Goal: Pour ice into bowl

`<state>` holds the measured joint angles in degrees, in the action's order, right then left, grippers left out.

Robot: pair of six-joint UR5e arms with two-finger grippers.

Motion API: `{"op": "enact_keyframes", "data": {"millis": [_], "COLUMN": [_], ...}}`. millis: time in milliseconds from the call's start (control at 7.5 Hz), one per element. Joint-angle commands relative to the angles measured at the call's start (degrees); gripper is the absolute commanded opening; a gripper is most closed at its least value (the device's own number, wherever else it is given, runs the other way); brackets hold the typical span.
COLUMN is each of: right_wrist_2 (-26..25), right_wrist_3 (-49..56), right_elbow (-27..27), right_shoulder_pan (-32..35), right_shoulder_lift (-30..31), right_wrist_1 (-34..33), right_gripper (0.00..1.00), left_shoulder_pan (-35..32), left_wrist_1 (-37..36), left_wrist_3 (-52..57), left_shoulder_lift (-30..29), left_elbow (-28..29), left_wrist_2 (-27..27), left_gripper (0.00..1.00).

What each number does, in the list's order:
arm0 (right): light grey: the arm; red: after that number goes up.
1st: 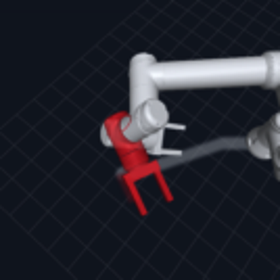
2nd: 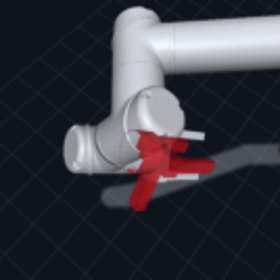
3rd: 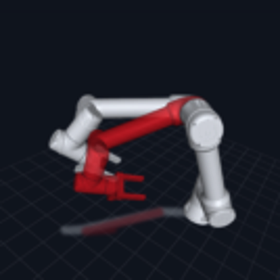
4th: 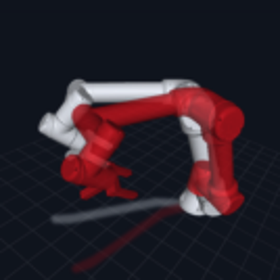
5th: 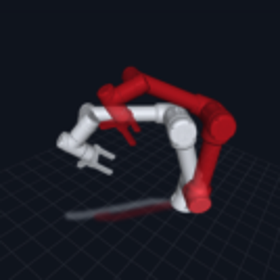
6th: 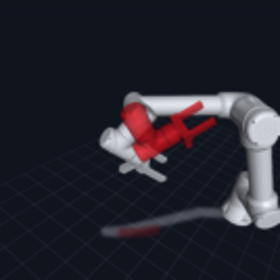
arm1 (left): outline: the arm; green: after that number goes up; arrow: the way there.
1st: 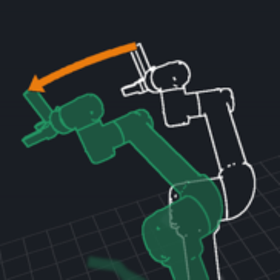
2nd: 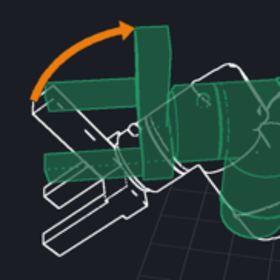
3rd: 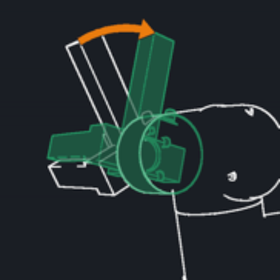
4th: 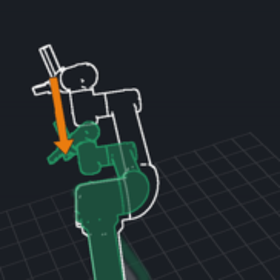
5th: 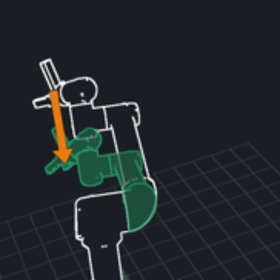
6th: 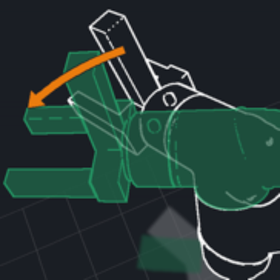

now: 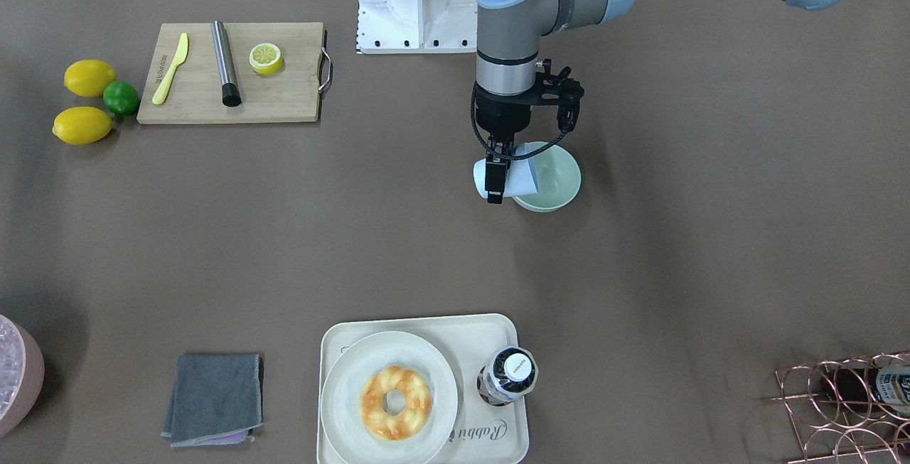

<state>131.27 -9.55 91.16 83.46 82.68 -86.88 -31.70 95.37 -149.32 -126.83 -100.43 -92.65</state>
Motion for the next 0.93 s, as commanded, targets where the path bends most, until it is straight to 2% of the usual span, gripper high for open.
{"op": "enact_keyframes", "data": {"millis": [0, 267, 800], "right_wrist_2": [0.4, 0.4, 0.5], "right_wrist_3": [0.1, 0.1, -0.2], "right_elbow": [-0.2, -1.2, -2.3], "right_shoulder_pan": [0.0, 0.0, 0.0], "right_shoulder_lift": [0.0, 0.0, -0.3], "right_wrist_1": [0.8, 1.7, 3.2], "right_gripper": [0.99, 0.99, 0.99], "left_shoulder_pan": [-1.1, -1.8, -1.3], "left_wrist_1": [6.8, 13.7, 23.1], "left_wrist_3": [-4.0, -8.9, -16.8], "left_shoulder_lift": [4.6, 8.5, 11.0], "left_elbow": [-0.3, -0.1, 0.5], "left_wrist_2": [-2.9, -2.9, -2.2], "left_gripper": [0.55, 0.55, 0.55]}}
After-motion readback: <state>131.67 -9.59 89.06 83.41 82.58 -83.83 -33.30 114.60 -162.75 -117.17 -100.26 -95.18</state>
